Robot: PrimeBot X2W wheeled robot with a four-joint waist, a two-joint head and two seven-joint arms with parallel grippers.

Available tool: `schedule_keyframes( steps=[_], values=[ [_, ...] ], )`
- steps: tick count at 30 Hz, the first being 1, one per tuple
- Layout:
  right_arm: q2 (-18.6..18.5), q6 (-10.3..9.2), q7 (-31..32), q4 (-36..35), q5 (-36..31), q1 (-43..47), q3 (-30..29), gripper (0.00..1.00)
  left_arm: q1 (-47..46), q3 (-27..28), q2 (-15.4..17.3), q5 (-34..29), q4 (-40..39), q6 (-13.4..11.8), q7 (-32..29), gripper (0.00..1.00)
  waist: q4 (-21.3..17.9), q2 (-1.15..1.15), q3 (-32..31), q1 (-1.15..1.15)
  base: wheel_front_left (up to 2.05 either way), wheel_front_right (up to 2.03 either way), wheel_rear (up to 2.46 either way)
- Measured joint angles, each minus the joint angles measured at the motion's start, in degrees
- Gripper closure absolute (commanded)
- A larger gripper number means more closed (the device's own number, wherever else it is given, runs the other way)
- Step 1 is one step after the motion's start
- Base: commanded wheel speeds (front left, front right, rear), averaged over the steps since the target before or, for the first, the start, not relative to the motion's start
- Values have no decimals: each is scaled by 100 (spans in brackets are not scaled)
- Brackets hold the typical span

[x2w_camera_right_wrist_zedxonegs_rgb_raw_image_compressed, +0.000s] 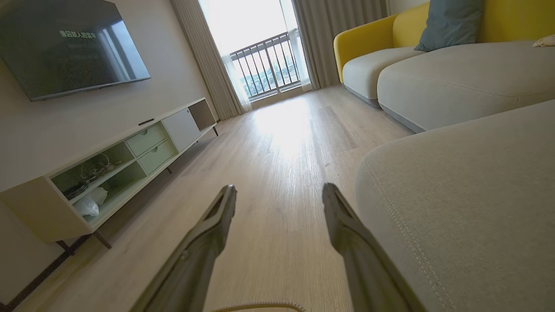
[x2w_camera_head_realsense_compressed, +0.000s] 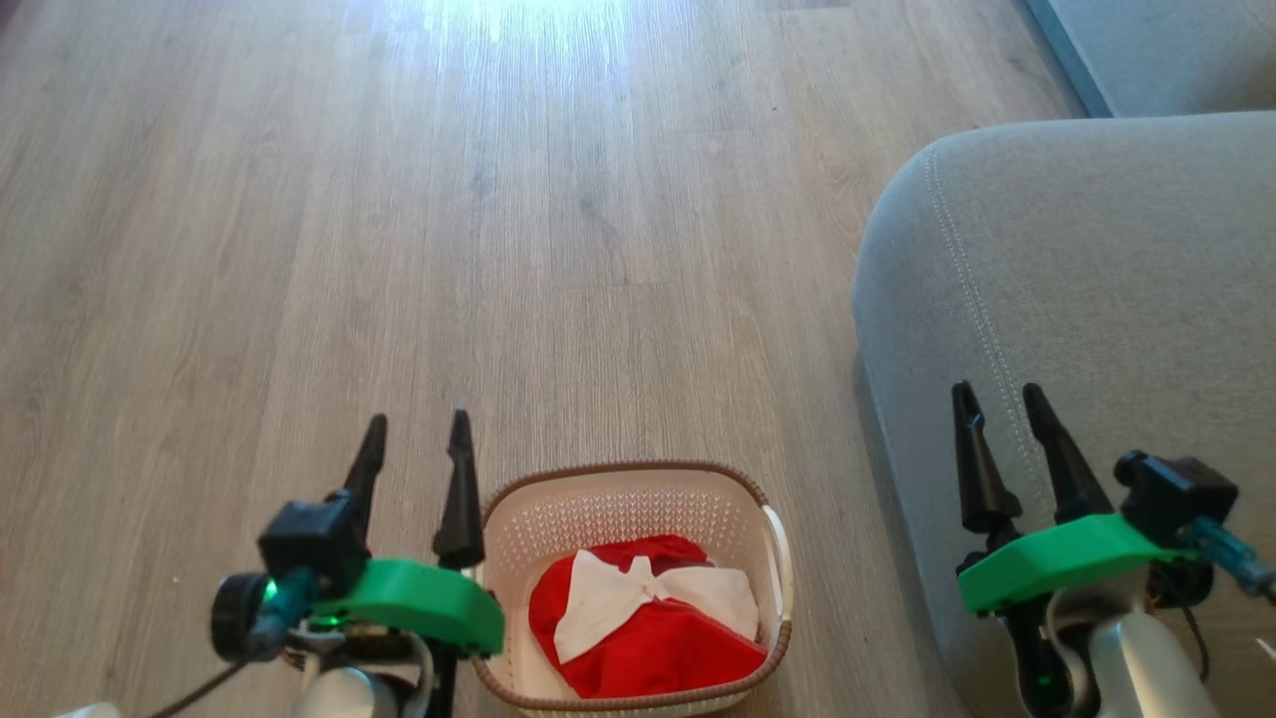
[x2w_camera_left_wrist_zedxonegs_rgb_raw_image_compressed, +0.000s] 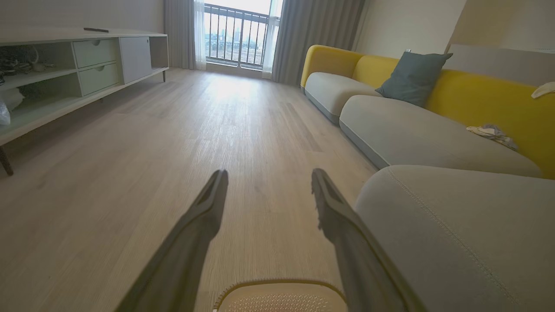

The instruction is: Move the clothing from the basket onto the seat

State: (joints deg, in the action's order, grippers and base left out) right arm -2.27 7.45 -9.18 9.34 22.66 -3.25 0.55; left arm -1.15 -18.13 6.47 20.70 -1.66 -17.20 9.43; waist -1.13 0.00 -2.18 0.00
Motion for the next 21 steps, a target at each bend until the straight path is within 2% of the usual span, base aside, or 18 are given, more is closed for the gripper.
schedule_keyframes(
  steps=[8, 18, 21],
  values=[
    [-1, 0, -144, 435, -380, -1, 142, 0, -1, -417, 116, -335, 125, -316, 125, 0, -11, 0, -43, 0, 0, 0, 0],
    [-1, 0, -296, 836, -967, -70, 202, 0, 11, -359, 14, -721, 354, -299, 283, 0, -13, 0, -102, 0, 0, 0, 0],
    [-1, 0, -349, 858, -1183, -150, 257, 0, 14, -283, -49, -1015, 323, -229, 335, 0, -18, 0, -112, 0, 0, 0, 0]
  ],
)
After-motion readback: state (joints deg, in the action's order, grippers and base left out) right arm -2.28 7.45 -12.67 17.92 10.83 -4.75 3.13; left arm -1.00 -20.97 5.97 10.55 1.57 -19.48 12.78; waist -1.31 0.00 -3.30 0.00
